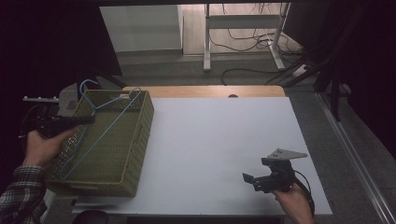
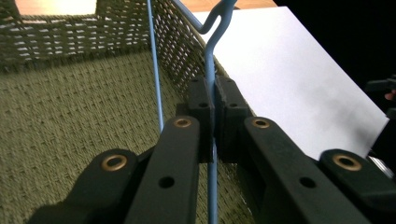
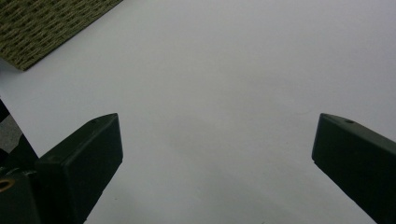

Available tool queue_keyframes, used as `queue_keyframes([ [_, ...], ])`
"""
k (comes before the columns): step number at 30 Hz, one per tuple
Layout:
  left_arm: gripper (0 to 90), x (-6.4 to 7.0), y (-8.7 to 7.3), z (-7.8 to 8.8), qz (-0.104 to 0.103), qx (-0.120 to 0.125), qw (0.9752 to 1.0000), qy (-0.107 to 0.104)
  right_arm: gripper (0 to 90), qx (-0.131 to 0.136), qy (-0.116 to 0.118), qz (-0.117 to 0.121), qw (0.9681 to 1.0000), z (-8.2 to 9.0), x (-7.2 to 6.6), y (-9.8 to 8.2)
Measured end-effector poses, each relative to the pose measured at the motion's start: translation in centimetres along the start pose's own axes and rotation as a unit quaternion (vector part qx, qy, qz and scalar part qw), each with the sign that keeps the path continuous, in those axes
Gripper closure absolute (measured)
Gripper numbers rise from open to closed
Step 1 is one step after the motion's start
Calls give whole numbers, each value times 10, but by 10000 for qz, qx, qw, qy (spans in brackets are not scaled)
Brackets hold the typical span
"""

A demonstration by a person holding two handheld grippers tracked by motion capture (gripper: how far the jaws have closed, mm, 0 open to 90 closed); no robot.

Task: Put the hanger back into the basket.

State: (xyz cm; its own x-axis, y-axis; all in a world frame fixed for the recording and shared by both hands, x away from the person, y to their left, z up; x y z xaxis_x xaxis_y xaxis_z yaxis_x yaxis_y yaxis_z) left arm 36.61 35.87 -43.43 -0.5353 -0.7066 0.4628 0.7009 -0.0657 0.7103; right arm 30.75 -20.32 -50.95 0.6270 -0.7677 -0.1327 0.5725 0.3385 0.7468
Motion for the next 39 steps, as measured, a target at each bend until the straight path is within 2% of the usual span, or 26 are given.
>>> queue_keyframes([
  [5, 876, -6, -8, -2, 3, -126, 9999, -45, 17, -21, 10, 10, 10000, -1, 0, 0],
  [13, 874, -23, -27, -18, 229, -246, 9994, -63, 17, -37, -3, 25, 10000, -1, 0, -1],
  [17, 866, -33, -35, -26, 354, -333, 9988, 51, 17, -43, -5, 24, 10000, -2, 0, -1],
  [18, 862, -37, -37, -29, 374, -353, 9985, 202, 17, -52, -12, 32, 10000, -2, 0, -2],
  [19, 858, -37, -37, -29, 374, -353, 9985, 202, 17, -52, -12, 32, 10000, -2, 0, -2],
  [21, 852, -42, -39, -31, 379, -461, 9969, 506, 17, -52, -13, 29, 10000, -2, 1, -2],
  [23, 796, -47, -41, -30, 381, -559, 9944, 813, 17, -55, -26, 13, 10000, -1, 1, -3],
  [24, 737, -49, -42, -29, 390, -551, 9932, 944, 17, -45, -47, 21, 10000, 0, 2, -3],
  [25, 737, -50, -42, -27, 431, -485, 9930, 984, 17, -45, -47, 21, 10000, 0, 2, -3],
  [26, 662, -50, -41, -24, 455, -403, 9934, 977, 17, -52, -52, 7, 10000, 0, 2, -4],
  [27, 634, -49, -41, -22, 446, -344, 9934, 1000, 17, -52, -52, 7, 10000, 0, 2, -4],
  [29, 603, -45, -40, -17, 397, -263, 9933, 1050, 18, -44, -65, -2, 10000, 1, 2, -4],
  [30, 506, -36, -38, -14, 308, -88, 9949, 956, 19, -11, -70, -3, 10000, 3, 2, -3],
  [32, 417, -24, -36, -13, 221, 76, 9964, 819, 18, 43, -78, 11, 10000, 5, 1, -3],
  [33, 375, -24, -36, -13, 221, 76, 9964, 819, 18, 72, -95, 21, 9999, 6, 1, -3],
  [35, 340, -9, -36, -13, 44, 190, 9972, 717, 18, 99, -112, 23, 9999, 7, 1, -3],
  [36, 267, -1, -37, -13, -42, 231, 9973, 703, 18, 131, -126, 9, 9998, 11, 0, -3],
  [37, 244, 18, -39, -15, -298, 364, 9970, 615, 18, 143, -136, 13, 9998, 12, 0, -4],
  [39, 154, 37, -43, -18, -471, 430, 9959, 637, 16, 175, -164, 6, 9997, 16, 0, -4],
])
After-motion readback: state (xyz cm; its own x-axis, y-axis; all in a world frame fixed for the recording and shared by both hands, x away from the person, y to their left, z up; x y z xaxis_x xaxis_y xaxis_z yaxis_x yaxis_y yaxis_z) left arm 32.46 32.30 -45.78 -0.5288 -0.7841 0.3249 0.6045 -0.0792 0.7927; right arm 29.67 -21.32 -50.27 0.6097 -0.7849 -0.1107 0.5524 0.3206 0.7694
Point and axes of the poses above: each handheld gripper's, and its own axes: z roughly backward along the jaws, y roughly out of its top, x roughly to its right, the point moved 8 cm from there along -z, roughly forward along the jaws, and after that the axes turned 4 degrees about -y, right-handed, at the moved point
